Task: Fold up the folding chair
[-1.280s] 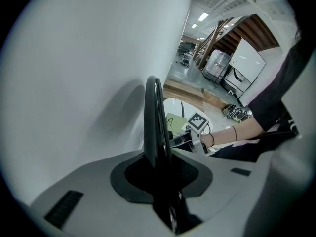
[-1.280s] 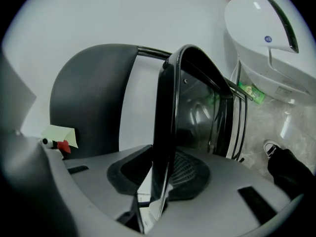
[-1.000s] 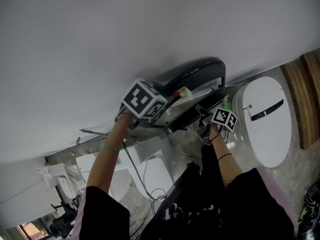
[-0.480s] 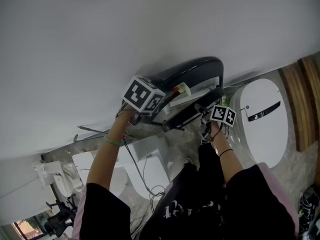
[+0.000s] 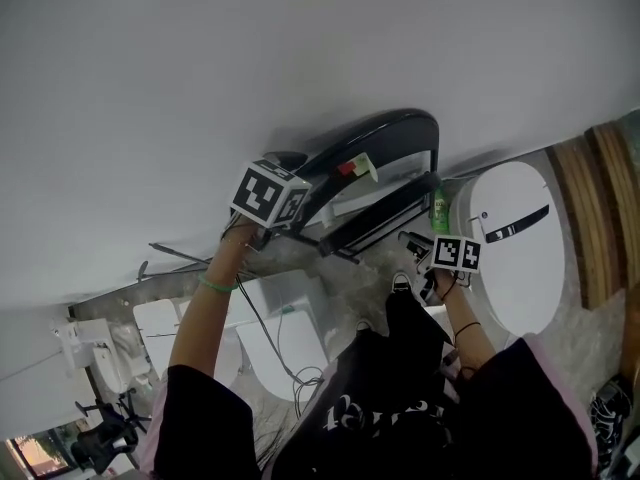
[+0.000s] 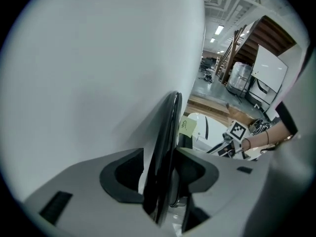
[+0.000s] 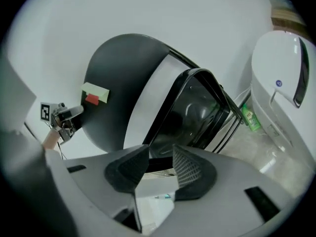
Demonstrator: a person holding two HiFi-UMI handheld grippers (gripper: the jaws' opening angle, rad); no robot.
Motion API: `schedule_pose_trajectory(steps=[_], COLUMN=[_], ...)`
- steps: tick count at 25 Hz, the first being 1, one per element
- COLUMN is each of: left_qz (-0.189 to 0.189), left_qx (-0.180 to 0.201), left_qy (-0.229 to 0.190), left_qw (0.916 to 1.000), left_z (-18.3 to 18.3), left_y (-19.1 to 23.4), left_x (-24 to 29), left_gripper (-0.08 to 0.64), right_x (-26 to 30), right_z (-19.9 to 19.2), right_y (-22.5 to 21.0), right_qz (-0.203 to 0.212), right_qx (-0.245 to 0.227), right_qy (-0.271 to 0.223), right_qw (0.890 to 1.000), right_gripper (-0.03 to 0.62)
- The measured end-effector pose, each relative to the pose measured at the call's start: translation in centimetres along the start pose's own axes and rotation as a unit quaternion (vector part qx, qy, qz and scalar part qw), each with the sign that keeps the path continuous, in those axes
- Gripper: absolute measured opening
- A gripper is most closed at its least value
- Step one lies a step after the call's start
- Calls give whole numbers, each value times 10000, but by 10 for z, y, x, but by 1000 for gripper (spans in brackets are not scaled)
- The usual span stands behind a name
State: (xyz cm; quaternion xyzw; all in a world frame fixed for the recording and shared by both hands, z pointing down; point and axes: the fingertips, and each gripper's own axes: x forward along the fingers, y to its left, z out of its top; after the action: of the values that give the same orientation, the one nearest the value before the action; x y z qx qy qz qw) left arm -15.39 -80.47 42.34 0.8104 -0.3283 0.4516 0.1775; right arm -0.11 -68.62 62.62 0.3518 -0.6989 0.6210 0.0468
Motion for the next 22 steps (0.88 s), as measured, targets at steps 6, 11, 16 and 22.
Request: schedule_pose_trajectory(steps=[6,11,16,22], left_qz=[475,381,96,-203], left_qx=[-387,-1099,-1782,-2216], left_qy=[-533,-1301,-1920,-2474], left_qw=[9967,9846,9651,9430], left_z=[-16,-39,-77,-127], left_y=[12,-6,-52,-118], left_x=[-64,-114,-141,-167], left_gripper=[190,175,105,52], right_x=[-39,-49,-53,-67], right_z=[-21,-43,-70,-119], right_y=[23,61,106,165], right_qz=[152,278,390,488], right_qx=[-158,-771,-1269,-1830], right_qy=[-200,-136,-202,-370], right_qw=[9996,9965,9909,9812], right_gripper=[138,137,124,101])
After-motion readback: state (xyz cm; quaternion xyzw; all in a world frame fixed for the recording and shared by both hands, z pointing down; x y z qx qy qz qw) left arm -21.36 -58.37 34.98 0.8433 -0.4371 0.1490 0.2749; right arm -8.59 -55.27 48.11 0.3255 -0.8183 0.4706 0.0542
